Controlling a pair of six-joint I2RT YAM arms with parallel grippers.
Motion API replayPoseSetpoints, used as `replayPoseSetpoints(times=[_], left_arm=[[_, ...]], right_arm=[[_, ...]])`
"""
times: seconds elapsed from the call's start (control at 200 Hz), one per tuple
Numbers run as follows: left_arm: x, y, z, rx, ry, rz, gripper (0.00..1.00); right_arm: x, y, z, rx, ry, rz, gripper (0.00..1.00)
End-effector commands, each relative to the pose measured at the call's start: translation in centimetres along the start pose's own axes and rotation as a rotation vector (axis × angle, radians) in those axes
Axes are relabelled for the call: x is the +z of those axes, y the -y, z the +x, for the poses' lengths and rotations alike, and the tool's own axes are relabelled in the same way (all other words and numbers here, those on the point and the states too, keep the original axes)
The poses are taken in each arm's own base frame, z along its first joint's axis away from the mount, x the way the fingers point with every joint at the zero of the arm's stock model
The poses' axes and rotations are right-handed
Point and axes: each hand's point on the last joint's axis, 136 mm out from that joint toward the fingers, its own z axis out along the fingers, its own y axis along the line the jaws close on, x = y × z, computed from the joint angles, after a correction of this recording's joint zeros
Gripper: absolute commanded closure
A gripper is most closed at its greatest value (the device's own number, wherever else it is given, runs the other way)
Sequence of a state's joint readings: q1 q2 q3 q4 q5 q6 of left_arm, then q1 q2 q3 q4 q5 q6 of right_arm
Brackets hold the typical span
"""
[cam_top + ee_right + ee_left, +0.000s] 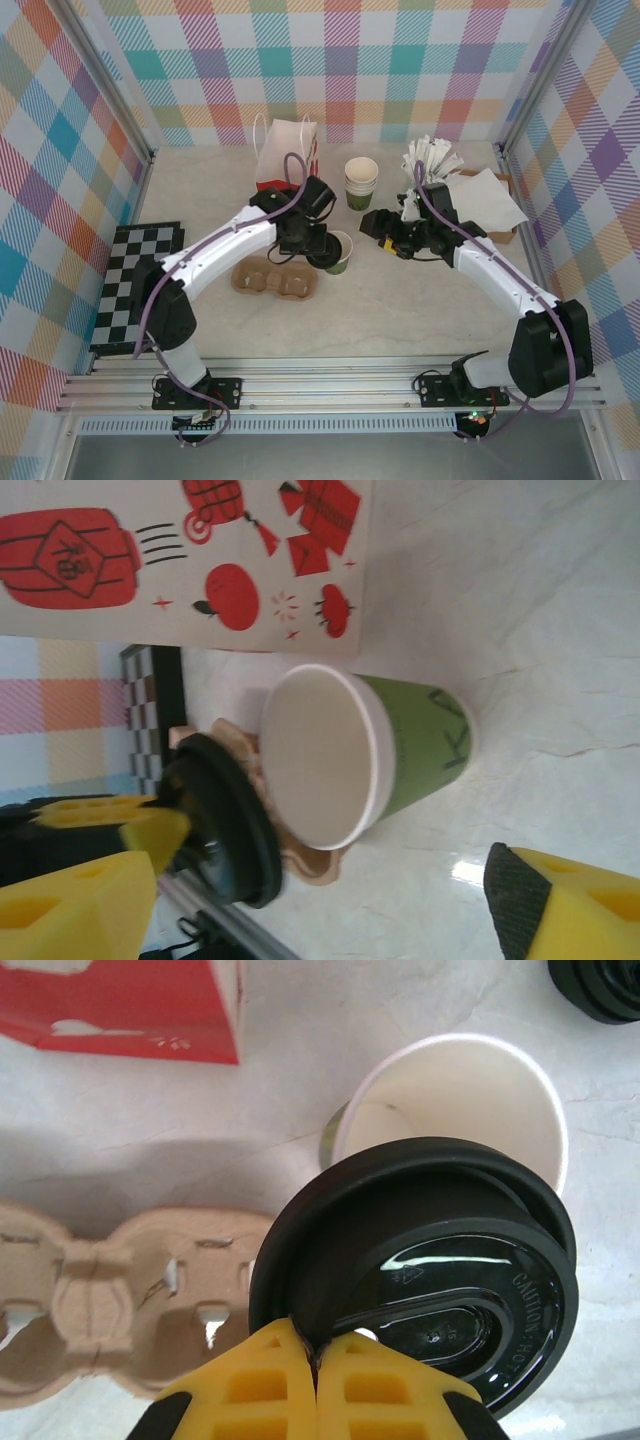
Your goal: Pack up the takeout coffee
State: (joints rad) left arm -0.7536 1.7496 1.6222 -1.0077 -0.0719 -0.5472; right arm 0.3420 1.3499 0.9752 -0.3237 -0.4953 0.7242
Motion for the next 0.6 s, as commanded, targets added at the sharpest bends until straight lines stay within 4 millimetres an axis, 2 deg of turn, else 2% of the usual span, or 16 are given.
replayPoseSetpoints(times=[0.0, 0.22, 0.32, 0.595], left_arm=[[-0.5, 0.8, -1.2, -0.046, 0.042, -0.004, 1.00], [1.2, 1.0, -1.8, -0.026, -0.019, -0.050, 1.00], [1.9, 1.3, -1.5, -0.014, -0.084, -0.033, 1.00], [2.2, 1.2, -2.0, -0.005, -0.120, -0.036, 1.00]], right_arm=[[1.2, -0.6, 0.9, -0.018, -0.078, -0.082, 0.18], [2.9, 0.4, 1.2, -0.051, -0.111, -0.097, 0.27], [3.1, 0.8, 1.3, -0.056, -0.114, -0.087, 0.37], [3.7, 1.3, 1.6, -0.071, -0.141, -0.088, 0.45]])
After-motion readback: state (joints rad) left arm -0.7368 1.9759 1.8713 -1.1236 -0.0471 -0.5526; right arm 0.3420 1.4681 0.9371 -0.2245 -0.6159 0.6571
